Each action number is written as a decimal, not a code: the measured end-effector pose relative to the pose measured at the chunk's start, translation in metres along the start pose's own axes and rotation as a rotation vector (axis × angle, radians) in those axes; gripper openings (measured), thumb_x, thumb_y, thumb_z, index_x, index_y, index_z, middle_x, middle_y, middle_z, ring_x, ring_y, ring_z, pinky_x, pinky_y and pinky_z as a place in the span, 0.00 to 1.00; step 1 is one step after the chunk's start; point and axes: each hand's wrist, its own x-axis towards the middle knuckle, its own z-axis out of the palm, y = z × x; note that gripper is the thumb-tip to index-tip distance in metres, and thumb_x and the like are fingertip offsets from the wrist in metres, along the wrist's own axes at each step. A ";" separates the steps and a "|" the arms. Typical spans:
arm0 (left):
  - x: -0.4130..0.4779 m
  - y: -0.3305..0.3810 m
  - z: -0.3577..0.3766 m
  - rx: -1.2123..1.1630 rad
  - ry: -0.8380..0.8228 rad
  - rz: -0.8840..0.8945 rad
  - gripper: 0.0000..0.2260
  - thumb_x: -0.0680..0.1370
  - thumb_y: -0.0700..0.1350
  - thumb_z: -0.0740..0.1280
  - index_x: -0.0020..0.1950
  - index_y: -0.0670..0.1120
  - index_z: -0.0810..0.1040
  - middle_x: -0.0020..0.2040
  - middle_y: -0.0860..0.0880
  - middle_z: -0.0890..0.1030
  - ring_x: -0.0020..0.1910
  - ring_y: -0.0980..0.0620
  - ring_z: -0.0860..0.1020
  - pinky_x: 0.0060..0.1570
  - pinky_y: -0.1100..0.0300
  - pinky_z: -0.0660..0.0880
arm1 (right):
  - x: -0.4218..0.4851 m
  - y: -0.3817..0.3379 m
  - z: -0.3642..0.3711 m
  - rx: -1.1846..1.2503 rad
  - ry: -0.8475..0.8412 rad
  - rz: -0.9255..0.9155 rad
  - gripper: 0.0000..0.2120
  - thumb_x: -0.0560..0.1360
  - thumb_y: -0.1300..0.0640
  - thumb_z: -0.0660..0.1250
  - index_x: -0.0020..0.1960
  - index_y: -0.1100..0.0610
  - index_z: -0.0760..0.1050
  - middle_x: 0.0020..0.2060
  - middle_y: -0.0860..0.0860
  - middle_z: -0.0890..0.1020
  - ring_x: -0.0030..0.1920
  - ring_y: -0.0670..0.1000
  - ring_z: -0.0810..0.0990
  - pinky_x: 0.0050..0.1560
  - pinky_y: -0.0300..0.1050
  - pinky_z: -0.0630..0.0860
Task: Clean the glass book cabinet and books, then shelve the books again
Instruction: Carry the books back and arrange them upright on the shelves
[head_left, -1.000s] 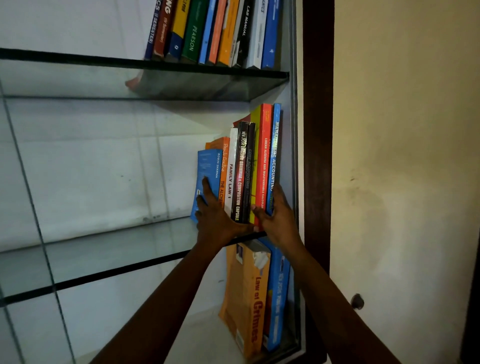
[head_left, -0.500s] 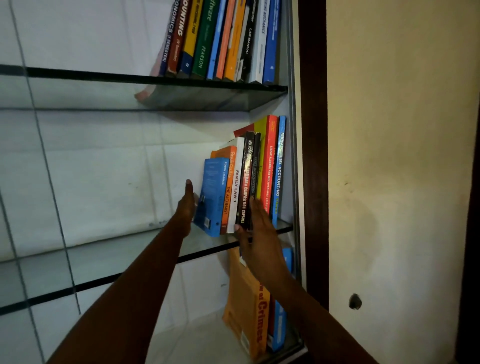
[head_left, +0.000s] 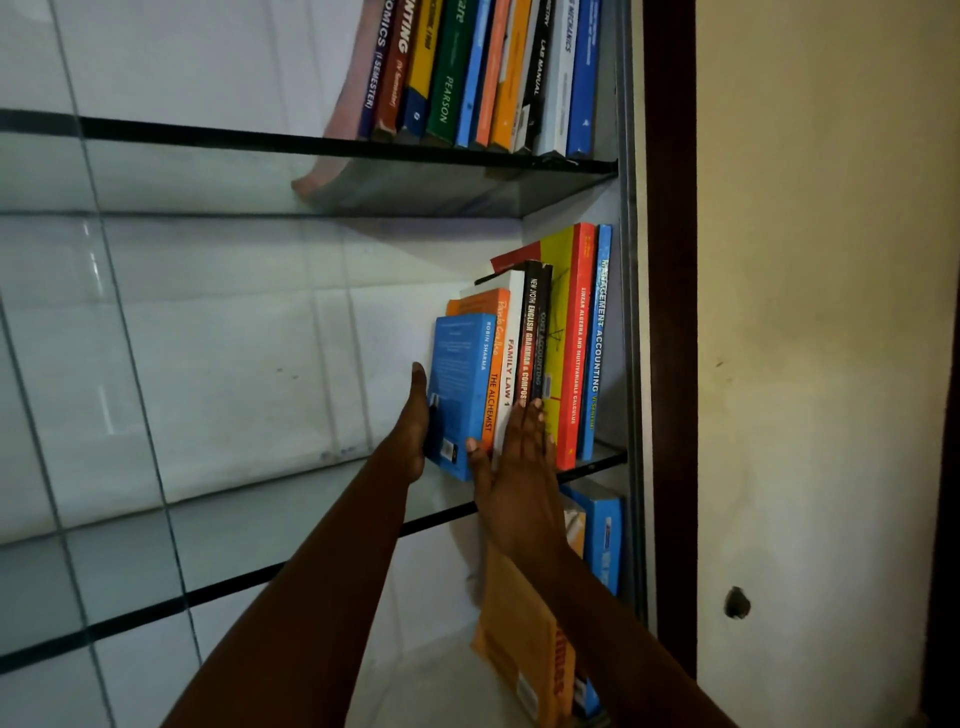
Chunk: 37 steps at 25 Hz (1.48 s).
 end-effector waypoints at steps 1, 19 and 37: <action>0.000 0.000 0.000 -0.010 -0.012 -0.002 0.28 0.79 0.63 0.43 0.61 0.46 0.72 0.49 0.49 0.77 0.43 0.50 0.76 0.52 0.55 0.71 | -0.004 0.000 -0.001 0.016 0.026 -0.017 0.38 0.73 0.30 0.34 0.74 0.53 0.32 0.73 0.48 0.36 0.71 0.44 0.32 0.66 0.39 0.28; -0.045 -0.006 0.044 1.106 0.125 1.244 0.27 0.79 0.53 0.50 0.75 0.46 0.49 0.76 0.47 0.52 0.75 0.48 0.48 0.70 0.47 0.42 | 0.017 0.044 -0.023 0.156 0.171 -0.003 0.34 0.74 0.39 0.42 0.74 0.51 0.35 0.75 0.47 0.38 0.74 0.46 0.34 0.72 0.46 0.35; -0.005 0.012 0.043 1.820 -0.104 1.627 0.26 0.74 0.45 0.49 0.73 0.46 0.59 0.74 0.43 0.63 0.76 0.49 0.39 0.71 0.43 0.42 | -0.007 0.069 -0.025 0.175 0.147 -0.061 0.27 0.77 0.40 0.37 0.72 0.49 0.37 0.71 0.44 0.38 0.71 0.42 0.33 0.72 0.45 0.29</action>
